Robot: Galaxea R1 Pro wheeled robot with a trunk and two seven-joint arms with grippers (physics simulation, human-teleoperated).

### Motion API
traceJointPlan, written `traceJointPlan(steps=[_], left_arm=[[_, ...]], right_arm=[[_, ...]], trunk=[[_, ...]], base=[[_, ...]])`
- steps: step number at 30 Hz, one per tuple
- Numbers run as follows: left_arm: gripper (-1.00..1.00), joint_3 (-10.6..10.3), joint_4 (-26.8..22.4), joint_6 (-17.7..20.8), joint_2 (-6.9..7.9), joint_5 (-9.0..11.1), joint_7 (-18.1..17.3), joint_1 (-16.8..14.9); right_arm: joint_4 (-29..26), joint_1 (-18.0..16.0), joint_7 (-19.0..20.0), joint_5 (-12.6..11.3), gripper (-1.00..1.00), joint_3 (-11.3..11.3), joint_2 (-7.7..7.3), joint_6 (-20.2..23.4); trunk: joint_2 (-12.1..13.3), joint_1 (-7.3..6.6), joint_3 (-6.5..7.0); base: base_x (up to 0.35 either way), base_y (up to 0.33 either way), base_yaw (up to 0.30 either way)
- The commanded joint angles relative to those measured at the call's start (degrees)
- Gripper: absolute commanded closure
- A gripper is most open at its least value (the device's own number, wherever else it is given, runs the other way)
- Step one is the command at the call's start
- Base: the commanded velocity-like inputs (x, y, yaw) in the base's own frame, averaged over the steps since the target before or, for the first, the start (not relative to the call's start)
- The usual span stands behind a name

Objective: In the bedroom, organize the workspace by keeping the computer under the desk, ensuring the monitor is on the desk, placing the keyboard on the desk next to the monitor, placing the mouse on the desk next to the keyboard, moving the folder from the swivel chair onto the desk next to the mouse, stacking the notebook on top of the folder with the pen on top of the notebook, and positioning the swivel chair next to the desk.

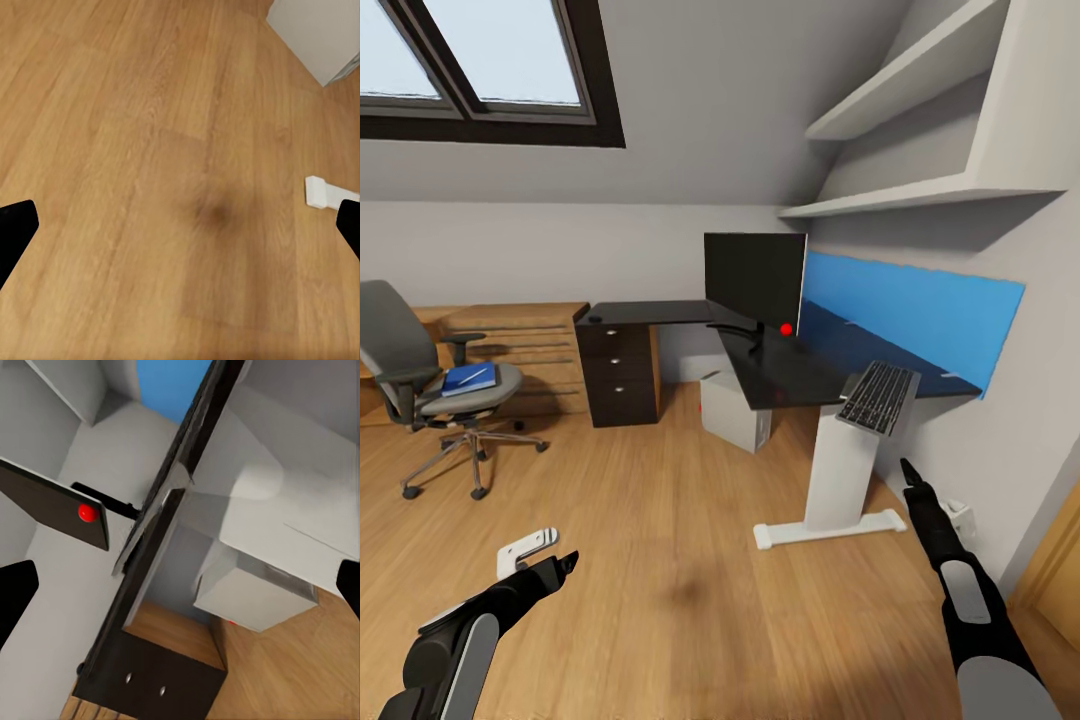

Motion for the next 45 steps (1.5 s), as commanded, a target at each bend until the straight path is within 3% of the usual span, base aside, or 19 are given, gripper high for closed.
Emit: traceJointPlan(steps=[1, 10, 21, 26, 27, 29, 32, 38, 45], left_arm=[[-1.0, 0.1, -0.1, 0.3, -0.04, 0.6, 0.5, 0.0], [-1.0, 0.0, -0.1, 0.3, -0.04, 0.6, 0.5, 0.0], [-1.0, 0.0, -0.1, 0.3, -0.05, 0.7, 0.5, 0.0], [-1.0, 0.0, 0.0, 0.3, -0.04, 0.7, 0.5, 0.0], [-1.0, 0.0, 0.1, 0.4, -0.04, 0.7, 0.4, 0.0], [-1.0, 0.0, 0.1, 0.4, -0.04, 0.7, 0.4, 0.0], [-1.0, 0.0, 0.1, 0.5, -0.04, 0.7, 0.3, 0.0], [-1.0, 0.0, 0.2, 0.5, -0.04, 0.8, 0.3, 0.0], [-1.0, 0.0, 0.5, 0.5, -0.03, 0.8, 0.3, 0.0]], right_arm=[[0.0, -0.1, 0.2, -0.6, -1.0, -0.2, 0.15, 0.5], [0.1, -0.1, -0.2, -1.6, -1.0, -0.2, 0.41, 0.4], [0.1, -0.1, -9.1, -11.9, -1.0, -0.3, 0.43, 0.7], [0.1, -0.1, -10.1, -15.9, -1.0, -0.3, 0.51, 1.9], [0.1, -0.1, -10.4, -19.4, -1.0, -0.3, 0.53, 3.7], [0.1, -0.1, -10.5, -21.4, -1.0, -0.3, 0.54, 5.2], [0.1, -0.1, -10.6, -22.8, -1.0, -0.3, 0.54, 6.9], [0.1, -0.1, -10.6, -23.4, -1.0, -0.2, 0.62, 7.7], [0.1, -0.1, -10.5, -23.7, -1.0, -0.2, 0.67, 8.5]], trunk=[[-0.4, 0.22, -0.24], [-4.1, 2.19, -1.86], [-8.5, 4.61, -3.83], [-9.3, 5.05, -4.19], [-9.3, 5.05, -4.19], [-9.3, 5.05, -4.19], [-9.3, 5.05, -4.19], [-9.3, 5.05, -4.19], [-6.5, 3.51, -2.94]], base=[[0.0, 0.0, 0.0], [0.0, 0.0, 0.0], [0.0, 0.0, 0.0], [0.0, 0.0, 0.0], [0.0, 0.0, 0.0], [0.0, 0.0, 0.0], [0.0, 0.0, 0.0], [0.0, 0.0, 0.0], [0.0, 0.0, 0.0]])
